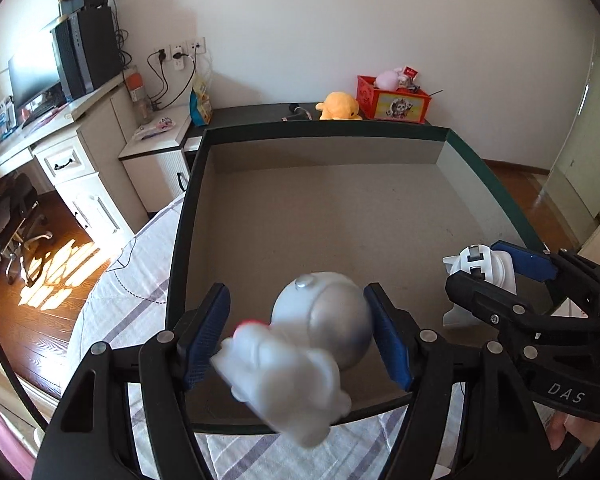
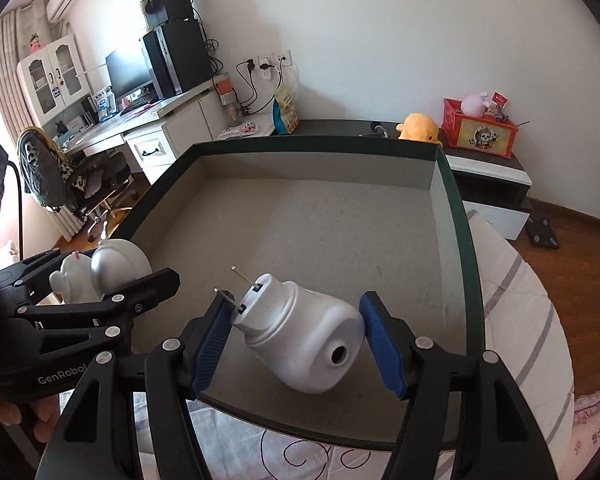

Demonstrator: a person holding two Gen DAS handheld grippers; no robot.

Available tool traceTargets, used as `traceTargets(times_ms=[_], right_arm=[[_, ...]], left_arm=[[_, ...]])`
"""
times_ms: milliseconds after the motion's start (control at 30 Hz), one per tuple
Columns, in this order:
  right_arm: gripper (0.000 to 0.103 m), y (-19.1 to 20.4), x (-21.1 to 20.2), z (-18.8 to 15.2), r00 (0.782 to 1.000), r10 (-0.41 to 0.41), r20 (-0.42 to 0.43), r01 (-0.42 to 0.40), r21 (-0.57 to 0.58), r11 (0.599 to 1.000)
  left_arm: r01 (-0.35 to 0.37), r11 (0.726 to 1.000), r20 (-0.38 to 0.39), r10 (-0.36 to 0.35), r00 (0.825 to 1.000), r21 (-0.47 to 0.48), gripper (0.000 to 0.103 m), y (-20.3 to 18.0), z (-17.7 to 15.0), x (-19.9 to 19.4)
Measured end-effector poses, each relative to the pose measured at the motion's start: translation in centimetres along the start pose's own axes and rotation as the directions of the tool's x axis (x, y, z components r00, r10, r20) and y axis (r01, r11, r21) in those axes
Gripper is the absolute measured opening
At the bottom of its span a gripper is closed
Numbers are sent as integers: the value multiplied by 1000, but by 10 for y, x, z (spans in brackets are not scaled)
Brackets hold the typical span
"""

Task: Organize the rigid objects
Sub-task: 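Lower both held items into the pink box and open both tools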

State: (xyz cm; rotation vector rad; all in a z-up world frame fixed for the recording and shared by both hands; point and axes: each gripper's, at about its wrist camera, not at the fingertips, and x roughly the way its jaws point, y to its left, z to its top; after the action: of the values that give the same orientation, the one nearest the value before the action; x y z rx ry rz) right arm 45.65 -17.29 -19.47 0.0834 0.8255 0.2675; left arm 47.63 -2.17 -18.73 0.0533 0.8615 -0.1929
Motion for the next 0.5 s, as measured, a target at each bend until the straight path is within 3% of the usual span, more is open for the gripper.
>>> traceTargets(times_ms=[33, 133, 267, 333, 500], right_arm=[[67, -3, 0, -1, 1000, -1, 0, 1, 15, 1000], [68, -7, -13, -6, 999, 4, 41, -6, 42, 999], [81, 5, -55, -14, 992, -18, 121, 14, 31, 999], [81, 15, -84, -24, 984, -22, 175, 20, 15, 1000], [90, 46, -155, -63, 948, -89, 304, 95, -4, 995]], left_arm=[[3, 1000, 10, -3, 1000, -4, 84, 0, 0, -3], [-15, 1000, 64, 15, 998, -3, 90, 2, -6, -24], [-34, 999, 166, 34, 986, -8, 98, 4, -21, -73], [-42, 999, 228, 46, 973, -21, 103, 4, -33, -105], [-100, 994, 375, 112, 920, -50, 103, -1, -73, -178]])
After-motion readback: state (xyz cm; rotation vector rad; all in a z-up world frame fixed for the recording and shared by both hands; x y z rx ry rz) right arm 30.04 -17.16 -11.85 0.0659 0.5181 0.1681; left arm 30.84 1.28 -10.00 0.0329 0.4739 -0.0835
